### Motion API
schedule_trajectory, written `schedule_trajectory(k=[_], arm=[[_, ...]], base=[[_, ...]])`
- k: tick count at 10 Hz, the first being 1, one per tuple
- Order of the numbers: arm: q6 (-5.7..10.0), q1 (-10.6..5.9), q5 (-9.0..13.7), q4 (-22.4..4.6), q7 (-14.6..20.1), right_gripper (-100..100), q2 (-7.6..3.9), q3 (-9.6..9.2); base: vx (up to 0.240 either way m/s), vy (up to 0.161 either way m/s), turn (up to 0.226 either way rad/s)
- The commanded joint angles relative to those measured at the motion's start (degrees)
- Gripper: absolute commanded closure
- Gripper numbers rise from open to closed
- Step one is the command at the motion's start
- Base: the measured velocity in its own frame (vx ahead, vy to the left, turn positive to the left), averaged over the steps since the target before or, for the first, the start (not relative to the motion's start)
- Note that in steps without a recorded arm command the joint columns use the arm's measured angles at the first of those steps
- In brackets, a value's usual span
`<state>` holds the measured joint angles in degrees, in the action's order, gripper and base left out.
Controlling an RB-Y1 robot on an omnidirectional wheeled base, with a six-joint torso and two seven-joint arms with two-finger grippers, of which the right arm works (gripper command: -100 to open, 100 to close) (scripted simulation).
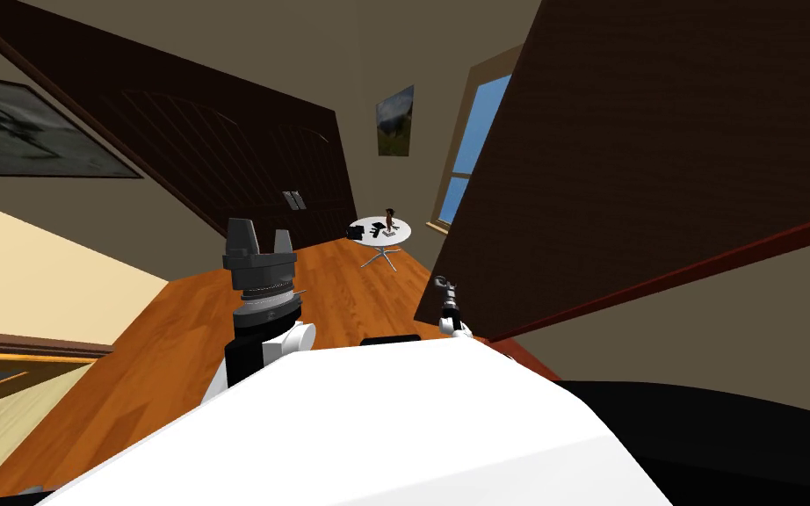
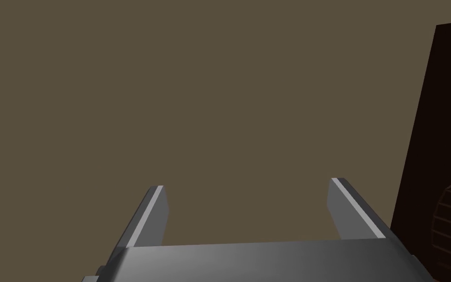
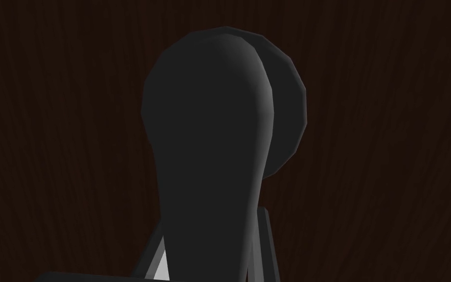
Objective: Push the door open
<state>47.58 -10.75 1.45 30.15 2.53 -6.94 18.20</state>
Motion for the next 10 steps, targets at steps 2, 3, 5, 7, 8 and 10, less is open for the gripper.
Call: schedule_trajectory(k=[2,3,5,7,8,10], arm=[[-0.61,0.43,0.75,1.24,-0.60,100,-0.11,1.28],[-0.62,0.46,1.02,1.22,-0.78,100,-0.16,1.71],[-0.62,0.53,1.58,1.17,-1.17,100,-0.27,2.64],[-0.63,0.59,2.07,1.14,-1.51,100,-0.35,3.43],[-0.94,1.05,2.00,1.25,-1.35,100,-0.51,3.36],[-0.87,1.17,2.77,1.39,-1.82,100,-0.85,4.76]], base=[[0.143,0.040,-0.043],[0.161,0.072,-0.053],[0.175,0.074,-0.061],[0.194,0.043,-0.049],[0.073,0.002,-0.029],[0.164,0.022,-0.047]])
